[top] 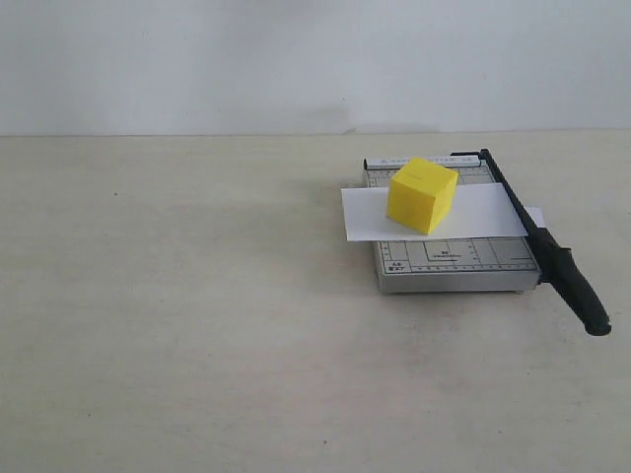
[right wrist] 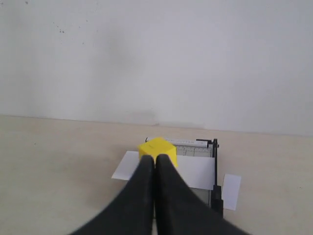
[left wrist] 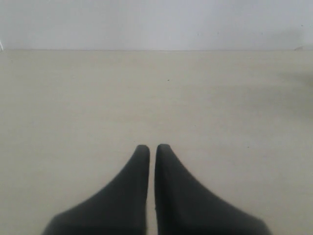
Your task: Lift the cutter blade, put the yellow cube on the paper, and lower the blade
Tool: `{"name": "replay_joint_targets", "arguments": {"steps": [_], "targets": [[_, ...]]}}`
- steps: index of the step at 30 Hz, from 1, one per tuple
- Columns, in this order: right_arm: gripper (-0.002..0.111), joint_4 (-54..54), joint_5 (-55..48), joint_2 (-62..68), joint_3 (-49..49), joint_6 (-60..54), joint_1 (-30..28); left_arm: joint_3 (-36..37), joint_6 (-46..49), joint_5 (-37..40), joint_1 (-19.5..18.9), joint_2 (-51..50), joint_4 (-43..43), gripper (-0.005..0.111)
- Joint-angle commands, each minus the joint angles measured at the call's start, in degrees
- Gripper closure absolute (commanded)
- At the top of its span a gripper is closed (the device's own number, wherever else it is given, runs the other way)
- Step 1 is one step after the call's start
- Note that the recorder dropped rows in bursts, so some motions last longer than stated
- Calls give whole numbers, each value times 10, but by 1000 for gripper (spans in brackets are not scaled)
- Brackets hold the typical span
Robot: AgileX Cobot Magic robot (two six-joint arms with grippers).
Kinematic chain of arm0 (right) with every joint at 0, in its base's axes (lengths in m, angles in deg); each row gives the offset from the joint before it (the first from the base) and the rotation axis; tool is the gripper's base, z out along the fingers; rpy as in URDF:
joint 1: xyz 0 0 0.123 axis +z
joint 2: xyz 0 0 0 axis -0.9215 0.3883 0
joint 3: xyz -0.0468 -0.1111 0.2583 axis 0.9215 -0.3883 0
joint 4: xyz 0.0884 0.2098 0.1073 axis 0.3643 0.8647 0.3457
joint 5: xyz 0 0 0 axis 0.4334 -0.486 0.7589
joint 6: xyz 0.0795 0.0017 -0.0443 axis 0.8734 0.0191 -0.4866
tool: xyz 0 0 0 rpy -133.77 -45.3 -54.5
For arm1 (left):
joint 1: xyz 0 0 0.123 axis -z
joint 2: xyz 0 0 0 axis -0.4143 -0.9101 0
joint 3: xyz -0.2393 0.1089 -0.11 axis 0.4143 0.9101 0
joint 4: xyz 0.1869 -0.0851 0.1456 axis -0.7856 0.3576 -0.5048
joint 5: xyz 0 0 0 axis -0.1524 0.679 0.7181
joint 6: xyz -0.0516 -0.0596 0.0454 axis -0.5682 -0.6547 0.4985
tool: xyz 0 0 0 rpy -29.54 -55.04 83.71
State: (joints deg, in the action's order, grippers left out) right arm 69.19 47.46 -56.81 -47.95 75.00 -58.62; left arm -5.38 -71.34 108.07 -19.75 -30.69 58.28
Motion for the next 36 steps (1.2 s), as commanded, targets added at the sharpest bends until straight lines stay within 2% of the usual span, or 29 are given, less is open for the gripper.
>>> {"name": "replay_joint_targets", "arguments": {"steps": [1, 7, 13, 15, 20, 23, 29, 36], "targets": [[108, 1, -14, -4, -2, 15, 0, 2, 2, -4, -1, 2, -1, 102], [108, 1, -19, -4, -2, 15, 0, 2, 2, -4, -1, 2, -1, 102], [108, -40, -65, -4, -5, 20, 0, 2, 2, -4, -1, 2, -1, 102], [108, -46, -26, -4, -24, 17, 0, 2, 2, -4, -1, 2, -1, 102], [108, -56, 152, -4, -127, 6, 0, 2, 2, -4, -1, 2, -1, 102], [108, -56, 210, -4, -182, 0, 0, 2, 2, -4, -1, 2, -1, 102], [108, -56, 213, -4, -242, 37, 0, 2, 2, -4, -1, 2, -1, 102], [108, -106, 205, -4, -245, 99, 0, 2, 2, -4, -1, 2, -1, 102]]}}
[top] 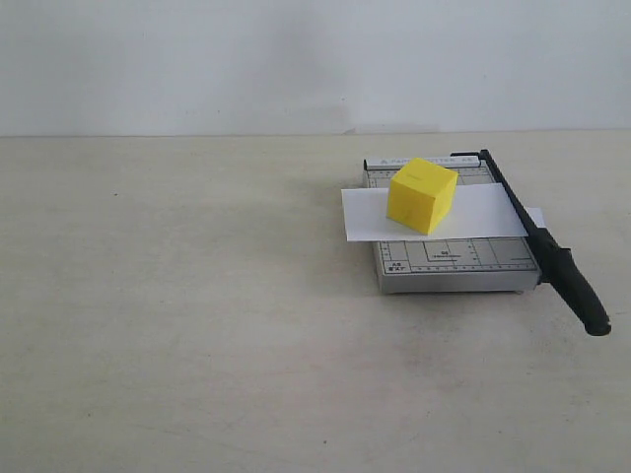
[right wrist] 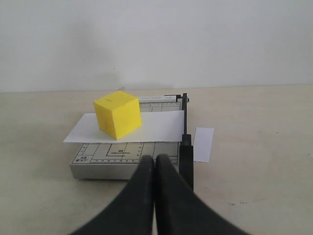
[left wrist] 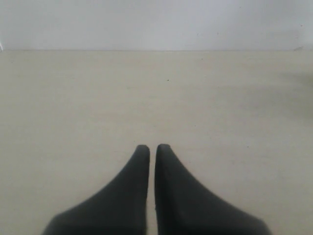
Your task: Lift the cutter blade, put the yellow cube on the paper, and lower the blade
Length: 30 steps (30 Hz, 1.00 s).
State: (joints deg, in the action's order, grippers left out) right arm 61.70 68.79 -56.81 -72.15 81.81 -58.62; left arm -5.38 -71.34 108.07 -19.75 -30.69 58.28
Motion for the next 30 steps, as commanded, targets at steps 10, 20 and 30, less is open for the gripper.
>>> {"name": "replay_joint_targets", "arguments": {"steps": [10, 20, 30], "targets": [[108, -43, -16, -4, -3, 33, 0, 2, 2, -4, -1, 2, -1, 102], [108, -43, -14, -4, -3, 33, 0, 2, 2, -4, -1, 2, -1, 102], [108, -43, -15, -4, -3, 35, 0, 2, 2, -5, -1, 2, -1, 102]]}}
